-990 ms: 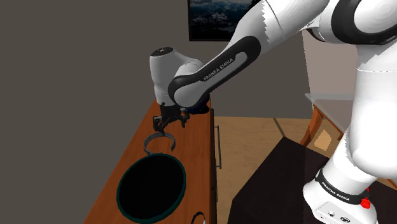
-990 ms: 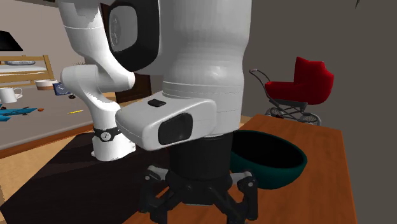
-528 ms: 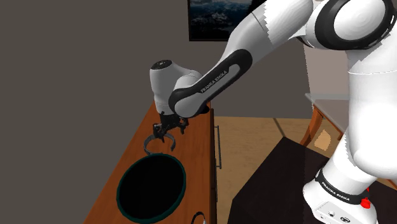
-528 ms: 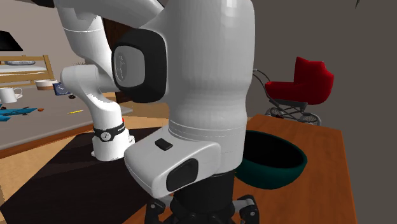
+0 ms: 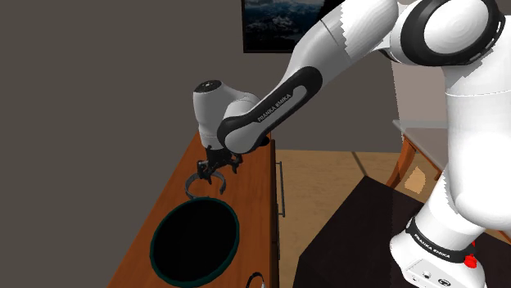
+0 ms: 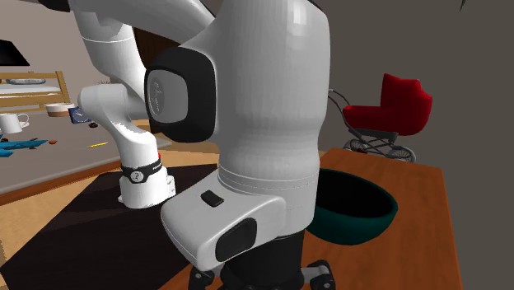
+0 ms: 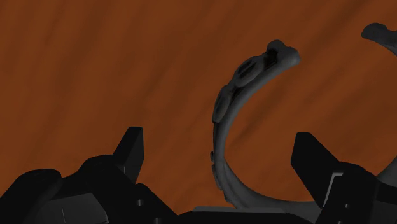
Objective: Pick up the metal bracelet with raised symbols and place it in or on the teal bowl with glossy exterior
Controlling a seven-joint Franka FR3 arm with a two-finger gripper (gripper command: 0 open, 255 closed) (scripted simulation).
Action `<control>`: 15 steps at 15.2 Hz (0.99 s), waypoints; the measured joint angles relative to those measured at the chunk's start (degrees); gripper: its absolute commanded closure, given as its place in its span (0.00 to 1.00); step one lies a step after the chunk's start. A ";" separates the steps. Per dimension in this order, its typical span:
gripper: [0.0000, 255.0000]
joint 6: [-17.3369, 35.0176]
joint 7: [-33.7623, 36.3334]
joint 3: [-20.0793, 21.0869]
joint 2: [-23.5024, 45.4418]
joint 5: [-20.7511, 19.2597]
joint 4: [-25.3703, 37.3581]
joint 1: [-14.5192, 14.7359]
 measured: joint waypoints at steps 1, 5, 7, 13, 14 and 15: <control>1.00 0.00 0.00 0.00 0.00 0.00 0.00 0.00; 1.00 0.00 0.00 0.00 0.00 0.00 0.00 0.00; 1.00 0.00 0.00 0.00 -0.02 0.00 0.01 0.00; 1.00 -0.58 -0.26 0.20 -0.56 0.36 0.09 -0.13; 1.00 -1.17 -0.50 0.41 -1.15 0.73 0.13 -0.26; 1.00 -1.79 -0.67 0.61 -1.62 1.05 0.33 -0.32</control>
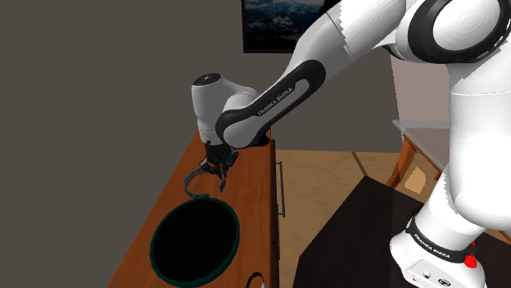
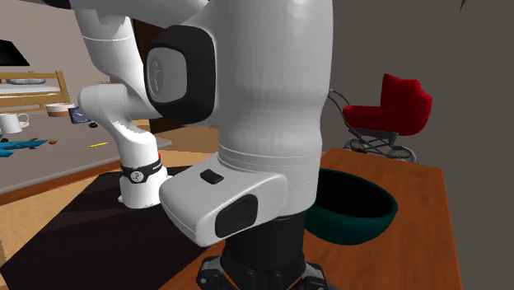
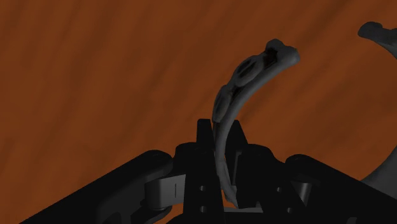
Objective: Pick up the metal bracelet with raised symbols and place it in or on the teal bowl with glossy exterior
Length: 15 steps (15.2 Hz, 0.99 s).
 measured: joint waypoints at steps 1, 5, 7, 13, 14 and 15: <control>1.00 -0.46 -0.31 0.12 -0.39 0.28 0.14 -0.16; 1.00 -2.74 -1.11 0.66 -1.83 1.36 1.14 -0.44; 1.00 -3.88 -1.59 0.91 -2.66 1.93 1.56 -0.64; 1.00 -7.73 -2.91 1.59 -4.89 3.56 3.49 -1.05; 1.00 -8.23 -3.11 1.67 -5.23 3.79 3.69 -1.13; 1.00 -8.79 -3.36 1.77 -5.69 4.08 3.86 -1.25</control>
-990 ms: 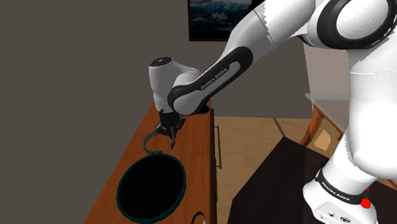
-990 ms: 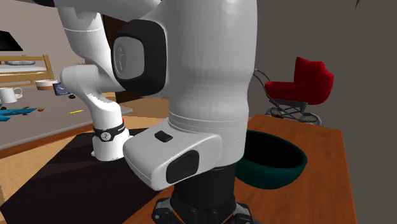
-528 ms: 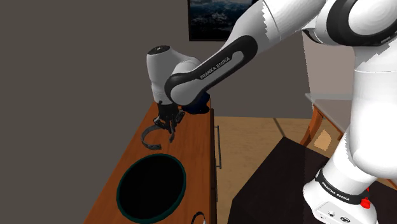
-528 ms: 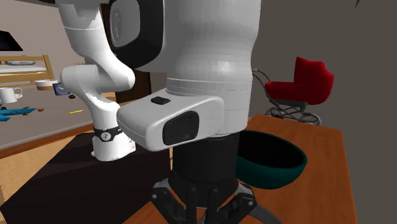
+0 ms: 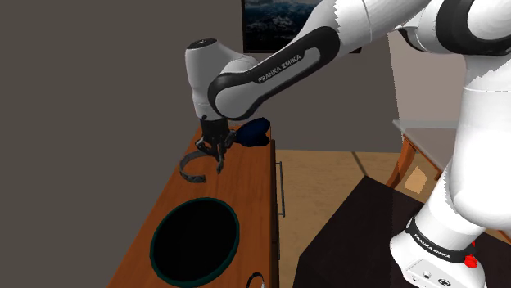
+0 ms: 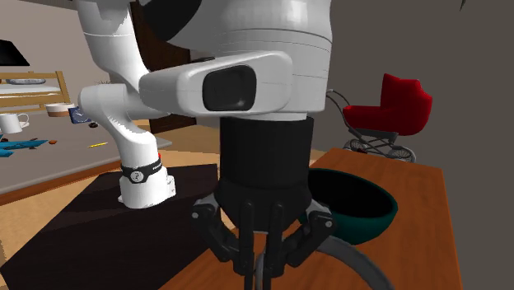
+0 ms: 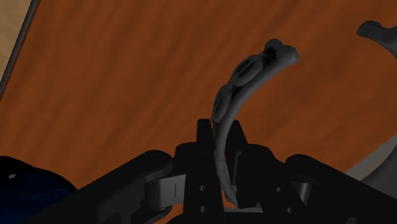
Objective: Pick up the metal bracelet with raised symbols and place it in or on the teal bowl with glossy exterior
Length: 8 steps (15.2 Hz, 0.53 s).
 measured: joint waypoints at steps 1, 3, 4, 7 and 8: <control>1.00 -0.64 -0.14 0.12 -0.41 0.26 0.28 -0.02; 1.00 -1.81 -0.48 0.27 -0.99 0.68 0.95 -0.11; 1.00 -2.57 -0.78 0.35 -1.43 0.98 1.34 -0.21; 1.00 -4.83 -1.25 0.48 -1.63 1.34 3.48 -0.17; 1.00 -5.51 -1.45 0.55 -1.99 1.58 3.84 -0.23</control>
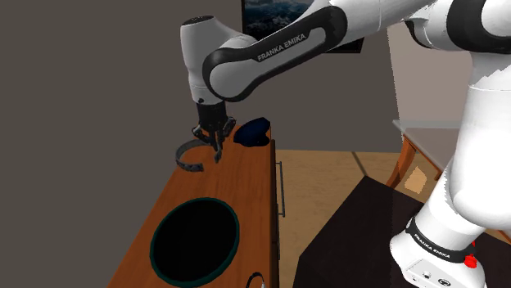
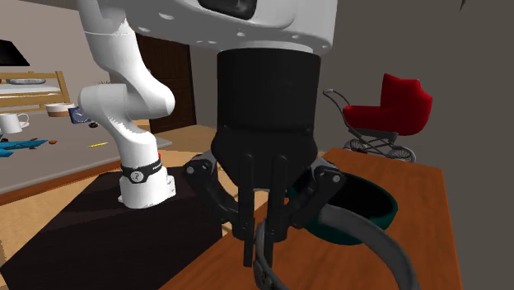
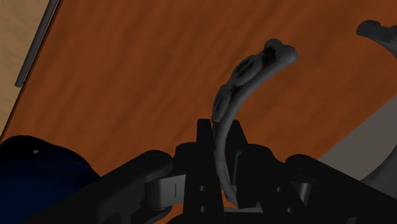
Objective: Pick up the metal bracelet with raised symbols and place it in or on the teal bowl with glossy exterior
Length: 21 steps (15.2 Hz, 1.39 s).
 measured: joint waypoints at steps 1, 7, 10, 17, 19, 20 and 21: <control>1.00 -0.69 -0.17 0.06 -0.25 0.18 0.48 -0.03; 1.00 -3.76 -0.47 0.52 -1.95 1.17 2.02 0.06; 1.00 -3.45 1.81 1.80 -4.97 2.28 -1.30 1.17; 1.00 -2.22 8.30 5.26 -11.12 4.84 -8.64 4.60; 1.00 -2.72 10.17 6.36 -12.64 5.66 -9.63 5.70; 1.00 -2.37 11.31 6.96 -13.46 6.09 -10.79 6.31; 1.00 -2.77 12.38 7.59 -14.05 6.44 -11.00 6.95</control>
